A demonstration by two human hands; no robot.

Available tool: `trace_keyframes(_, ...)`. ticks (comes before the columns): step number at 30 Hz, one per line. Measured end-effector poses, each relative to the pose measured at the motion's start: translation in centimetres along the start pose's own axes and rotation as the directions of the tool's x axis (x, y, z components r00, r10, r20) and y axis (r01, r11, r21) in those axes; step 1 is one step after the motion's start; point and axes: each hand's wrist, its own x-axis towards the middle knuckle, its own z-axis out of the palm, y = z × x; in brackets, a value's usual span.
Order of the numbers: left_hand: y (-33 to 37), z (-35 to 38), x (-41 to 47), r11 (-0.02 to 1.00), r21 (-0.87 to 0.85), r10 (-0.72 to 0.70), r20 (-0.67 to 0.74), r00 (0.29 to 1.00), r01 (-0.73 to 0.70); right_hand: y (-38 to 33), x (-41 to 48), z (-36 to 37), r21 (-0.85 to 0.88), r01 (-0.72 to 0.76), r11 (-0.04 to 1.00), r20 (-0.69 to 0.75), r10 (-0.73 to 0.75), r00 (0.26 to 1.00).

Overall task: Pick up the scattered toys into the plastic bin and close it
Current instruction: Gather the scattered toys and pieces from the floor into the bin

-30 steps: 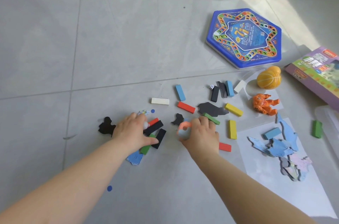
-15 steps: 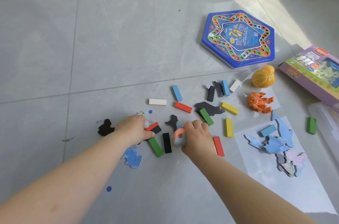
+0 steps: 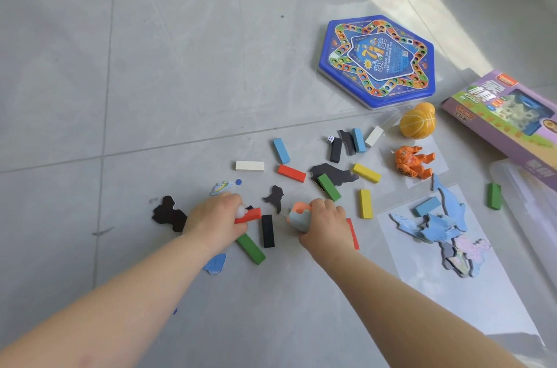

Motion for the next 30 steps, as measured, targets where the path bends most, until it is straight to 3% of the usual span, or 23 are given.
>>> trace_keyframes(6,-1.4,-0.8,-0.8,0.891,-0.451,-0.134,-0.14,0.981,0.057,0.5,-0.8,0.7,-0.121,0.094,0.988,-0.093,-0.106,0.99)
trace_keyframes(11,-0.8,-1.9,-0.4,0.824,-0.567,-0.116,-0.196,0.974,-0.016,1.1,-1.0,0.3,-0.166,0.19,0.968,-0.077,-0.205,0.976)
trace_keyframes(13,0.3,-2.5,-0.3,0.783,-0.619,-0.111,-0.238,0.965,-0.063,1.4,-1.4,0.0,-0.051,0.143,0.988,-0.082,-0.147,0.986)
trace_keyframes(16,2.7,-3.0,-0.3,0.733,-0.669,-0.111,-0.298,0.948,-0.125,2.3,-3.3,-1.4,0.266,0.029,0.964,-0.093,-0.004,0.996)
trace_keyframes(18,5.0,-2.7,0.0,0.714,-0.681,-0.079,-0.311,0.947,-0.164,4.0,-4.8,-2.8,0.472,-0.002,0.881,-0.108,0.061,0.992)
trace_keyframes(21,8.6,-1.5,-0.3,0.723,-0.651,0.067,-0.266,0.962,-0.231,7.5,-8.2,-6.7,0.634,-0.011,0.773,-0.143,0.132,0.981)
trace_keyframes(26,13.5,-1.7,-0.7,0.748,-0.528,0.341,-0.215,0.915,-0.403,14.1,-13.3,-13.7,0.73,0.027,0.683,-0.306,0.29,0.907)
trace_keyframes(30,18.0,-3.1,-2.1,0.776,-0.296,0.534,-0.161,0.83,-0.557,19.6,-18.5,-17.5,0.701,0.054,0.711,-0.469,0.403,0.786)
